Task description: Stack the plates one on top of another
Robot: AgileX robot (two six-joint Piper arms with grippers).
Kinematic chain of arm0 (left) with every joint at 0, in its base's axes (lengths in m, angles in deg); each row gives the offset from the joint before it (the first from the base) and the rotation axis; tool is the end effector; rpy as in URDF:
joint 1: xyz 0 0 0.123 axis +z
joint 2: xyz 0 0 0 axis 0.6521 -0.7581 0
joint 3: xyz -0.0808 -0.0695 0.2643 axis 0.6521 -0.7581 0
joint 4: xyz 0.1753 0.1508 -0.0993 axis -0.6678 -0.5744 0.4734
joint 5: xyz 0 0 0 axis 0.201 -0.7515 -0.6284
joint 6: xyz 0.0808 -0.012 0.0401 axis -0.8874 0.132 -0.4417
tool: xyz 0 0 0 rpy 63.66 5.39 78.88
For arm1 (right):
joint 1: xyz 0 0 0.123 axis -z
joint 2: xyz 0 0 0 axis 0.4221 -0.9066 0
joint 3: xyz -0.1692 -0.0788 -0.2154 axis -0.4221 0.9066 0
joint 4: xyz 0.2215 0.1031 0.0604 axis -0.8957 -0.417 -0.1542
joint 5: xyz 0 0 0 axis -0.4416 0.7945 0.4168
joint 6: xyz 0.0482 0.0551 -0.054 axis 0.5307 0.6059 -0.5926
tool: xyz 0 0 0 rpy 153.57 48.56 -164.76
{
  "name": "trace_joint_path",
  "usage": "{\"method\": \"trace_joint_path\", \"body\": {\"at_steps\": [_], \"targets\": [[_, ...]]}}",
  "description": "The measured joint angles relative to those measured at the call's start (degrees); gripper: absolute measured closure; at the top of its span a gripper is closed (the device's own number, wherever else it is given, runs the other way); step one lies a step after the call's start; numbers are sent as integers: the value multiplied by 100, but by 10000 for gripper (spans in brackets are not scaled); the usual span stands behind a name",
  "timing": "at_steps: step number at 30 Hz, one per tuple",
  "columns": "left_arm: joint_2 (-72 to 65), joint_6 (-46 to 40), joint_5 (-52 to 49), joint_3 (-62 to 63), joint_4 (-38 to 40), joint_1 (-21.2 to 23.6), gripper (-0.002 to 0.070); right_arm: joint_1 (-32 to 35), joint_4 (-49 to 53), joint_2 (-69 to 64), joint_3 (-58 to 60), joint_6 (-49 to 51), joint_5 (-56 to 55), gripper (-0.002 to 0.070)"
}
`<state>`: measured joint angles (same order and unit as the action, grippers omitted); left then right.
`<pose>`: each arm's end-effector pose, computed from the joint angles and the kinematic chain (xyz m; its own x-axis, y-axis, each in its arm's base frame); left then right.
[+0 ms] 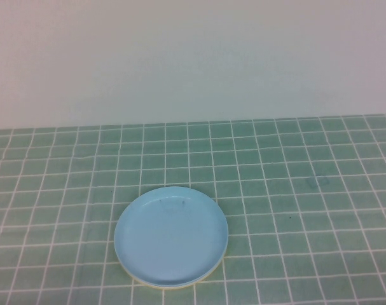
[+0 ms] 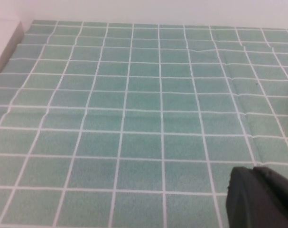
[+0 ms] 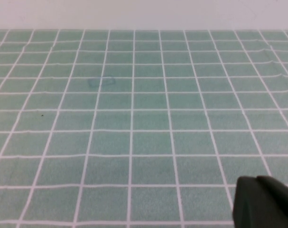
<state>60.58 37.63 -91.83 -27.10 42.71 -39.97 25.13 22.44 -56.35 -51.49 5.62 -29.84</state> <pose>0.0531 0.0021 0.1819 -0.2519 0.0759 -0.9648 -0.0089 0.9967 0.0807 0.0530 0.0012 0.1724 -0.2850 -0.0295 -0.9581 -0.0206 0.9995 -0.0247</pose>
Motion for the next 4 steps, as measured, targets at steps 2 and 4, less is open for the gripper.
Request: {"method": "trace_joint_path", "body": {"at_steps": [2,4], "targets": [[0,-3,0,0,0,0,676,0,0,0,0,0,0,678],[0,-3,0,0,0,0,676,0,0,0,0,0,0,678]]}}
